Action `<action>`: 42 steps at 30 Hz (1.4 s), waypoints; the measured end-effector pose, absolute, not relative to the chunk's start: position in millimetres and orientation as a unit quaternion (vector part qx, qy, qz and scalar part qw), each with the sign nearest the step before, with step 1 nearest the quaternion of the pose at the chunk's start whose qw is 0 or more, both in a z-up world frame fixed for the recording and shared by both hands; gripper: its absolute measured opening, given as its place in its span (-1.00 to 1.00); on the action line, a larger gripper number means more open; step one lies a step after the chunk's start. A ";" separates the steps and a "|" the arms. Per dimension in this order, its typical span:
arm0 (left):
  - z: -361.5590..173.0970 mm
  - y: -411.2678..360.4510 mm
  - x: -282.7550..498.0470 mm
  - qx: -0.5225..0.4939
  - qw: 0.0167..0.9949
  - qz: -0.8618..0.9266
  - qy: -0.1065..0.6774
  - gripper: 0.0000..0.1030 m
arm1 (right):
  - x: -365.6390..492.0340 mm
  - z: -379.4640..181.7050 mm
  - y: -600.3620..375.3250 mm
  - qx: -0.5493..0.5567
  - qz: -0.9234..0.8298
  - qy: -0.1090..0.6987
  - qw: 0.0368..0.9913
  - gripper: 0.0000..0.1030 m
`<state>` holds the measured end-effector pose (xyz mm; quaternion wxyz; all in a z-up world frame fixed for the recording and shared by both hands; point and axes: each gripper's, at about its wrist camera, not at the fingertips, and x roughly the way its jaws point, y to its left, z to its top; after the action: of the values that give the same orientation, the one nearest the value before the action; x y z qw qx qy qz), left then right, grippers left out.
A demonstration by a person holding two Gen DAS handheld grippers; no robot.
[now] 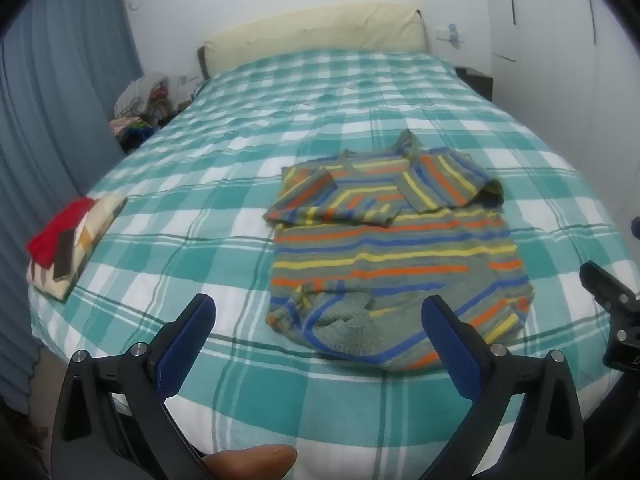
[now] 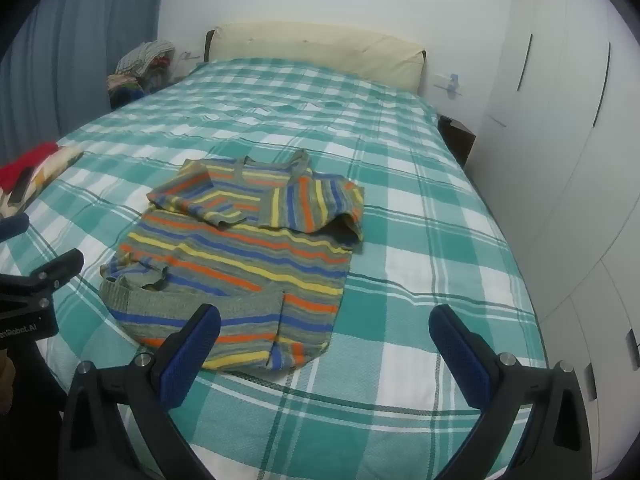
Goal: Fold small clothes
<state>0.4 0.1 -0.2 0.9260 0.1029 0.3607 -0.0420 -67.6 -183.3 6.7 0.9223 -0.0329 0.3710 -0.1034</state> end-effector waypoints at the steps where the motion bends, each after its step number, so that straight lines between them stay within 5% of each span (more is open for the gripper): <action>1: -0.3 0.2 0.7 0.104 0.926 -0.041 0.361 1.00 | -67.8 7.7 -181.8 -0.033 -0.103 0.371 0.922 1.00; 42: -7.9 -7.4 -3.2 0.120 0.920 -0.060 0.369 1.00 | -72.8 10.9 -189.6 -0.039 -0.112 0.371 0.921 1.00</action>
<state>-3.2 -7.4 -7.9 0.9196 0.1197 0.3695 -0.0595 -72.8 -189.6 10.9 0.9212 -0.0395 0.3707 -0.1117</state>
